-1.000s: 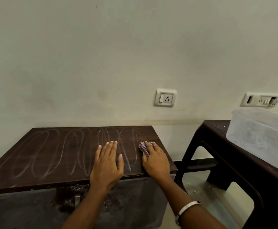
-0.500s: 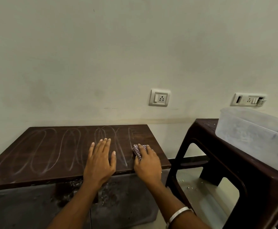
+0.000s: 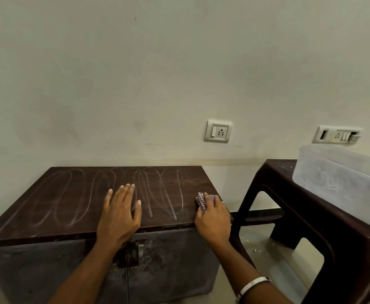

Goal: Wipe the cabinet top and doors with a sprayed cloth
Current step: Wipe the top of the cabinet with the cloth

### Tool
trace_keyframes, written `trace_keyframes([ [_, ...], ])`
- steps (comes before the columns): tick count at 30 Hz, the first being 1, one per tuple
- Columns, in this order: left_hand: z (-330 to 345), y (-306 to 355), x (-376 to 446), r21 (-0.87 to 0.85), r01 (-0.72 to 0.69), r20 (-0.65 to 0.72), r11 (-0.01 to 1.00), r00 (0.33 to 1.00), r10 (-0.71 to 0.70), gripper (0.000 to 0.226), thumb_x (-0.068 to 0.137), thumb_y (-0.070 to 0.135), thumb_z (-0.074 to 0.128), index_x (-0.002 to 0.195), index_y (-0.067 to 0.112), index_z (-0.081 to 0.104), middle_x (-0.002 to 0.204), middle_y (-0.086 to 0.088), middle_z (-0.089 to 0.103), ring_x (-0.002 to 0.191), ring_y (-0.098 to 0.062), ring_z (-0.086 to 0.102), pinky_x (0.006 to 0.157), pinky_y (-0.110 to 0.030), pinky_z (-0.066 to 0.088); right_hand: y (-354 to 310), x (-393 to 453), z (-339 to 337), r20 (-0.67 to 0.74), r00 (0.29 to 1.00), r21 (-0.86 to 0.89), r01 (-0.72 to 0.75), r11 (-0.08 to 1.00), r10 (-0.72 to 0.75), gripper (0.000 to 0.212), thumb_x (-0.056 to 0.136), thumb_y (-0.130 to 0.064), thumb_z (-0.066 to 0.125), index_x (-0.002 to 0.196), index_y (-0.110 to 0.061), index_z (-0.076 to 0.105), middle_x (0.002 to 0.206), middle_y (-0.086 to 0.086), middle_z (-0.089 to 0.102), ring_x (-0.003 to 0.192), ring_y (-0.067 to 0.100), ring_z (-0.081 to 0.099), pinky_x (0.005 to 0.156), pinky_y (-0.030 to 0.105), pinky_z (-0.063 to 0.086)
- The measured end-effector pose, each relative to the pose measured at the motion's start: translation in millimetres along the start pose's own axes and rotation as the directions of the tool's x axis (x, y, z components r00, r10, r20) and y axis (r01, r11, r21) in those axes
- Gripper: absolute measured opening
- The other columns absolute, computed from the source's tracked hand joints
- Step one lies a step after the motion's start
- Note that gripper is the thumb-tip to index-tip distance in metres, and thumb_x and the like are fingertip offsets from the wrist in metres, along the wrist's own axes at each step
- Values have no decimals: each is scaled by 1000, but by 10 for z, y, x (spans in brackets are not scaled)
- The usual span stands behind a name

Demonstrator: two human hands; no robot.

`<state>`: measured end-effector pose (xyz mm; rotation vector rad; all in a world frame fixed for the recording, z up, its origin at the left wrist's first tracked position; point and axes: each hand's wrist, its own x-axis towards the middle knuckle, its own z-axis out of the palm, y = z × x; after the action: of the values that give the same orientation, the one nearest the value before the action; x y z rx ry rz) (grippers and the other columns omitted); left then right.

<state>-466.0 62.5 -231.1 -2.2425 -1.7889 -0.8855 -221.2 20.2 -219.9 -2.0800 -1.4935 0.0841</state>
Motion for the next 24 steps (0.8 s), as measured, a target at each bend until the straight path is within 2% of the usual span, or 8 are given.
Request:
trace_keyframes([
  [7, 25, -8, -6, 11, 8, -6, 1000, 1000, -8, 69, 91, 47, 16, 144, 9, 38, 147, -9, 43, 140, -18, 33, 120, -40, 8, -641, -217, 339, 94, 989, 21, 110, 994, -112, 59, 97, -41, 40, 152, -26, 26, 160, 7, 23, 147, 28, 19, 121, 41, 15],
  [12, 27, -11, -9, 13, 25, -5, 1000, 1000, -25, 69, 91, 48, 15, 146, 11, 35, 149, -7, 41, 141, -17, 30, 120, -37, 4, -649, -173, 352, 189, 962, 28, 194, 981, -196, 59, 96, -43, 39, 152, -28, 24, 160, 6, 22, 148, 27, 18, 121, 42, 16],
  [17, 27, -10, -16, 12, 26, -9, 1000, 1000, -26, 66, 93, 47, 17, 147, 13, 32, 151, -4, 39, 142, -14, 28, 121, -36, 3, -315, 51, 149, 119, 989, -51, 98, 994, -91, 56, 95, -38, 40, 149, -22, 33, 155, 5, 33, 143, 26, 29, 117, 43, 25],
  [21, 42, -4, -12, 15, 7, -10, 1000, 1000, -7, 67, 93, 47, 17, 148, 12, 32, 151, -4, 38, 142, -15, 28, 121, -37, 5, -298, 135, 125, 129, 992, -95, 18, 995, -6, 59, 96, -37, 39, 152, -20, 26, 160, 9, 23, 147, 29, 19, 120, 44, 19],
  [24, 51, 0, -10, 26, -1, -13, 1000, 1000, 2, 68, 92, 48, 15, 148, 12, 32, 150, -5, 39, 142, -15, 28, 121, -39, 7, -509, 124, 264, 155, 986, -69, 73, 995, -62, 61, 97, -38, 38, 153, -21, 23, 162, 9, 18, 149, 29, 15, 121, 43, 16],
])
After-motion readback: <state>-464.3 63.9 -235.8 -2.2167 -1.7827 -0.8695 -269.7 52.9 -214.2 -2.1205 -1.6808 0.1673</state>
